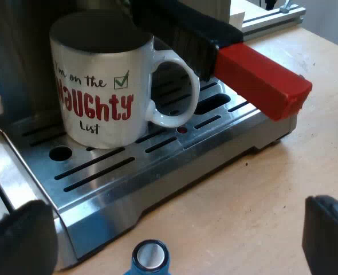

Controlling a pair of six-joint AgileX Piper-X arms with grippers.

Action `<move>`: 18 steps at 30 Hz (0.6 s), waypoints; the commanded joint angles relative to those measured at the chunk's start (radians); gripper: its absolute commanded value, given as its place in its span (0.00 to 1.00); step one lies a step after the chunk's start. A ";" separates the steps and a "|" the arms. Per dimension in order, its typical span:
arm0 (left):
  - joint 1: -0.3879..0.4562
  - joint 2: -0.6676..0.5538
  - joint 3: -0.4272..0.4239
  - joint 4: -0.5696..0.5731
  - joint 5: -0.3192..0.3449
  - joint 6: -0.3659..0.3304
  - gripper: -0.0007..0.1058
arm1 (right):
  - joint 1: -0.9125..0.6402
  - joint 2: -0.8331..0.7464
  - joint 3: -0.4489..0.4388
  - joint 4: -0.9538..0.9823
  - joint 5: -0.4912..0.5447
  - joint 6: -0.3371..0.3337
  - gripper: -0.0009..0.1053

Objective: Remove mug from coffee machine

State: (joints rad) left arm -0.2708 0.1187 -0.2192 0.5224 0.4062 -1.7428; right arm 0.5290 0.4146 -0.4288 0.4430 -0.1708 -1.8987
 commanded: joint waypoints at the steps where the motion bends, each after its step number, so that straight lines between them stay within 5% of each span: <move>1: -0.003 0.000 0.003 -0.004 0.002 -0.004 0.83 | 0.002 -0.001 0.061 -0.096 -0.008 -0.014 0.56; 12: -0.003 0.000 0.004 -0.005 0.002 -0.004 0.83 | 0.002 0.011 0.141 -0.184 -0.008 -0.014 0.56; 18: -0.003 0.000 0.004 -0.005 0.002 -0.004 0.83 | 0.106 0.151 0.203 -0.397 0.003 -0.014 0.55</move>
State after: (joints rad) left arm -0.2708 0.1187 -0.2155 0.5252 0.4062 -1.7428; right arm 0.6163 0.5505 -0.2252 0.1058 -0.1682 -1.8987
